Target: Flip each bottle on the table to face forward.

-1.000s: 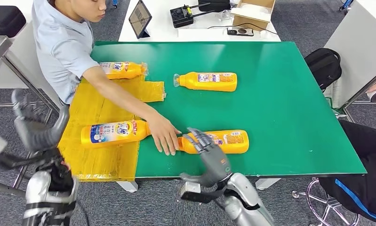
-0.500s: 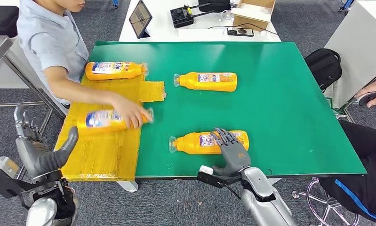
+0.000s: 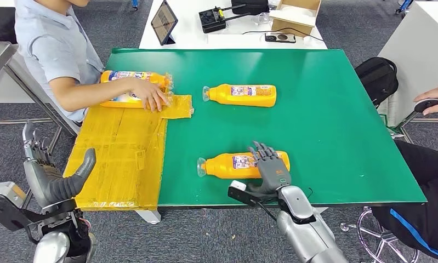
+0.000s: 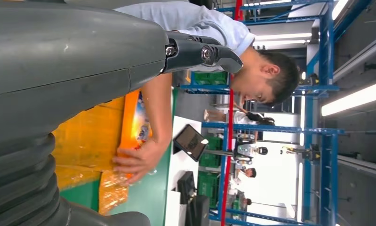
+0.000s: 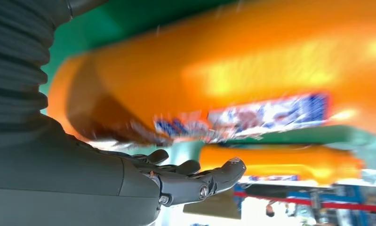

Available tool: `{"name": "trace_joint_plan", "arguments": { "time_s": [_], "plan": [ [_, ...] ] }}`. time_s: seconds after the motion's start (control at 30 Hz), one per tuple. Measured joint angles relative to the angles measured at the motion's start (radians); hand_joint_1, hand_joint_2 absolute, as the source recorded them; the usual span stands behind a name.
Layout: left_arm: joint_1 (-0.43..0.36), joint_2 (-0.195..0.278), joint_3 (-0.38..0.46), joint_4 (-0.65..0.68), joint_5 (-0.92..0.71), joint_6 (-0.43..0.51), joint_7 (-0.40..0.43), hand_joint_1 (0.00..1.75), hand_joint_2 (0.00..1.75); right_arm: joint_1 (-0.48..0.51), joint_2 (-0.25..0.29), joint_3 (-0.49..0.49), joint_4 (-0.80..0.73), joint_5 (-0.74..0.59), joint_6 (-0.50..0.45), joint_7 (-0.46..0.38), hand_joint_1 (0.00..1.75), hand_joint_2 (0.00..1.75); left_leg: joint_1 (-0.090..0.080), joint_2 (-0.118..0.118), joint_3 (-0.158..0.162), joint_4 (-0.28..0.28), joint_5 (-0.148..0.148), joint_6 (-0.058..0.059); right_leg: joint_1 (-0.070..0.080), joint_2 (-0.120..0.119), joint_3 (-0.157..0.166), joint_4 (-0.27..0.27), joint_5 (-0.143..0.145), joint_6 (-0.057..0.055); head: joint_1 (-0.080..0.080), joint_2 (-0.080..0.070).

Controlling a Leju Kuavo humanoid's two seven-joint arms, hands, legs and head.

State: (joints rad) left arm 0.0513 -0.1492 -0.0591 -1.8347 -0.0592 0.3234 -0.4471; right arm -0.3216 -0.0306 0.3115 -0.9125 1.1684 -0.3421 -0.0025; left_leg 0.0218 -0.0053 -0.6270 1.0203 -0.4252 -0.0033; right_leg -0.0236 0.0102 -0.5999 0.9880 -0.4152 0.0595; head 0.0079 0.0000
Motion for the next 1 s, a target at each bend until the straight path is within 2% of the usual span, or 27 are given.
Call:
{"name": "trace_joint_plan", "arguments": {
  "time_s": [0.23,0.43,0.47,0.57,0.6,0.87,1.0],
  "plan": [
    [0.018,-0.001,0.0,-0.005,-0.022,-0.001,0.015,0.0,1.75,-0.053,0.0,-0.007,0.049,0.106,0.028,0.1,0.0,1.75,0.0,0.0,0.001,0.0,0.0,0.0,0.0,0.0,0.001,0.0,0.0,0.0,0.0,0.0],
    [0.026,-0.007,0.001,-0.011,-0.026,-0.002,0.02,0.0,1.75,-0.082,0.0,-0.007,0.068,0.121,0.071,0.116,0.0,1.75,0.0,0.0,0.001,0.0,0.0,0.0,0.0,0.0,0.001,0.0,0.0,0.0,0.0,0.0],
    [0.027,-0.007,0.002,-0.011,-0.026,-0.002,0.021,0.0,1.75,-0.087,0.0,-0.007,0.072,0.116,0.085,0.117,0.09,1.75,0.0,0.0,0.001,0.0,0.0,0.0,0.0,0.0,0.001,0.0,0.0,0.0,0.0,0.0],
    [0.029,-0.008,0.003,-0.012,-0.026,-0.004,0.022,0.0,1.75,-0.106,0.001,-0.007,0.094,0.091,0.128,0.112,1.27,1.75,0.0,0.0,0.002,0.0,0.0,0.0,0.0,0.0,0.002,0.0,0.0,0.0,0.0,0.0],
    [0.029,-0.008,0.004,-0.012,-0.026,-0.005,0.022,0.0,1.75,-0.113,0.001,-0.007,0.104,0.08,0.142,0.108,1.58,1.75,0.0,0.0,0.003,0.0,0.0,0.0,0.0,0.0,0.002,0.0,0.0,0.0,0.0,0.0],
    [0.029,-0.008,0.006,-0.012,-0.026,-0.005,0.022,0.0,1.75,-0.153,-0.003,-0.006,0.175,0.035,0.182,0.083,1.73,1.75,0.0,0.0,0.007,0.0,0.0,0.0,0.0,0.0,0.006,0.0,0.0,0.0,0.0,0.0],
    [0.029,-0.008,0.006,-0.012,-0.025,-0.006,0.021,0.0,1.75,-0.168,-0.007,-0.006,0.195,0.005,0.196,0.071,1.75,1.75,0.0,0.0,0.008,0.0,0.0,0.0,0.0,0.0,0.007,-0.001,0.0,0.0,0.0,0.0]
  ]
}}
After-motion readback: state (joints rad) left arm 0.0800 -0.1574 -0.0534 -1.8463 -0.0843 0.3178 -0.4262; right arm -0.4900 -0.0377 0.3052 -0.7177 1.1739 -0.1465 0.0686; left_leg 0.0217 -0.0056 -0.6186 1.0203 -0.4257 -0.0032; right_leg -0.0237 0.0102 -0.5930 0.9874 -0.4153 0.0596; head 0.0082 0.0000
